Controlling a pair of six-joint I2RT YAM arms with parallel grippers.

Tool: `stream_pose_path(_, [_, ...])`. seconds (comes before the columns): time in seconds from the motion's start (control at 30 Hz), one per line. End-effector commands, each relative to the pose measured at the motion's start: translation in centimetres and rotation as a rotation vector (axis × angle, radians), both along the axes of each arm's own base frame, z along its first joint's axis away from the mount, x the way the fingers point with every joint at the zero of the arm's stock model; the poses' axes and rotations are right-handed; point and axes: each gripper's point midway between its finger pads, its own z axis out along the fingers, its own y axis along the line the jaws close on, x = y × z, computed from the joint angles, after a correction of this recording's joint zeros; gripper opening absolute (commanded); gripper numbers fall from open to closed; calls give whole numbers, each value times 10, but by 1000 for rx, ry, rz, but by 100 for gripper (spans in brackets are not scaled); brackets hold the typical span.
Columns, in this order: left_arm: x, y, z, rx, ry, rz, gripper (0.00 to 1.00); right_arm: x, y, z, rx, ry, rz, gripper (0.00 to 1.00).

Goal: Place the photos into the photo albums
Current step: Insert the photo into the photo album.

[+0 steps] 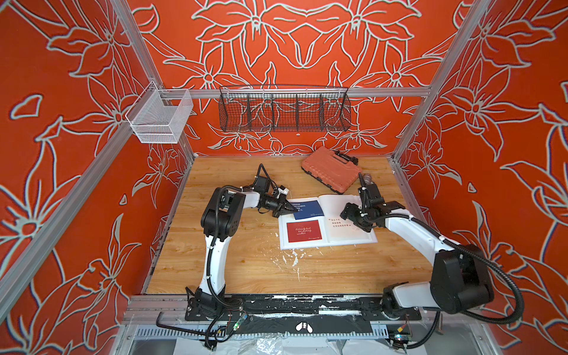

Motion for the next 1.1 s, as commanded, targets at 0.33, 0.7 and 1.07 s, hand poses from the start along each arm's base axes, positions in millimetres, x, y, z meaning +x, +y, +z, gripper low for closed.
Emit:
stream_pose_path(0.33, [-6,2,-15,83,18,-38,0,4,-1,4,-2,1,3,81])
stream_pose_path(0.7, [-4,-10,-19,101,30,-45,0,5,-1,1,-4,6,6,81])
stream_pose_path(1.07, [3,-5,-21,188,-1,-42,0,10,1,-3,-7,20,19,81])
